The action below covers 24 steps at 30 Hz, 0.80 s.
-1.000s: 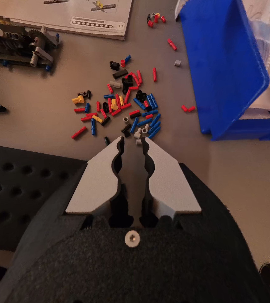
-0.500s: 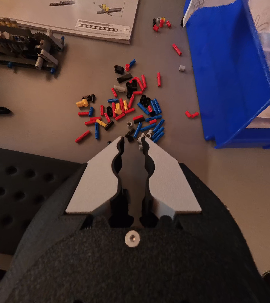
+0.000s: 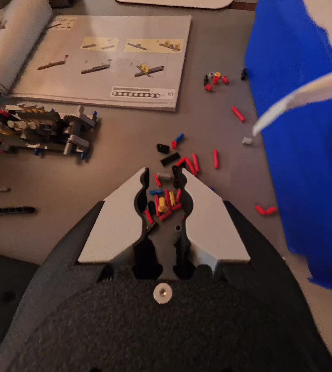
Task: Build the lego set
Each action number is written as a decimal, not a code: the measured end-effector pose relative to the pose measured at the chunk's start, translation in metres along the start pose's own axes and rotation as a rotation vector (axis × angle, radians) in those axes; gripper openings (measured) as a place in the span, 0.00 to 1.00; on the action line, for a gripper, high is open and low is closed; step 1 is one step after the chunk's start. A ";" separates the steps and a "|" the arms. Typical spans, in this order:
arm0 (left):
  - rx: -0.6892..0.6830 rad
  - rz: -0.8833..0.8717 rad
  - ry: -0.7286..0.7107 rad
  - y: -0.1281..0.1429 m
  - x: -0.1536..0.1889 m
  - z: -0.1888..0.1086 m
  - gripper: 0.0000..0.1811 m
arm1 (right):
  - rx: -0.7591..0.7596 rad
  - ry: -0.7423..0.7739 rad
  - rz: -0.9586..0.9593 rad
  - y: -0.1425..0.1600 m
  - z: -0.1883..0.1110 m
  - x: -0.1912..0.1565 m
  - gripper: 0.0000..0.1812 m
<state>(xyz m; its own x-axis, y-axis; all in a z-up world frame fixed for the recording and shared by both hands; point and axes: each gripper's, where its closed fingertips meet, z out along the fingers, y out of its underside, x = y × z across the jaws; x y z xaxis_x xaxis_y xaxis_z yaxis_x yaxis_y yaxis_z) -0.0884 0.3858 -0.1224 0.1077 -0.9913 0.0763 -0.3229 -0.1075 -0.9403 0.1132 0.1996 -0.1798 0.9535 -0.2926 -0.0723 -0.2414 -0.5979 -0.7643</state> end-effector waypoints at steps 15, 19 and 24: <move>-0.008 0.016 0.000 0.001 0.001 0.001 0.17 | -0.151 -0.163 -0.170 0.032 -0.008 -0.028 0.09; -0.012 0.019 0.005 0.002 0.003 0.002 0.17 | -0.161 -0.090 -0.136 0.046 -0.037 -0.004 0.08; -0.012 0.028 0.016 0.001 0.007 0.003 0.17 | -0.178 -0.044 -0.074 0.066 -0.060 0.010 0.08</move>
<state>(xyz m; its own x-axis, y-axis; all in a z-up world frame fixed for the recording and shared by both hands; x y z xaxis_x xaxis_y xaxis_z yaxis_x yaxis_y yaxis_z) -0.0849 0.3787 -0.1239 0.0829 -0.9950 0.0553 -0.3372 -0.0802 -0.9380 0.0961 0.1127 -0.1926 0.9757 -0.2130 -0.0511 -0.1953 -0.7404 -0.6431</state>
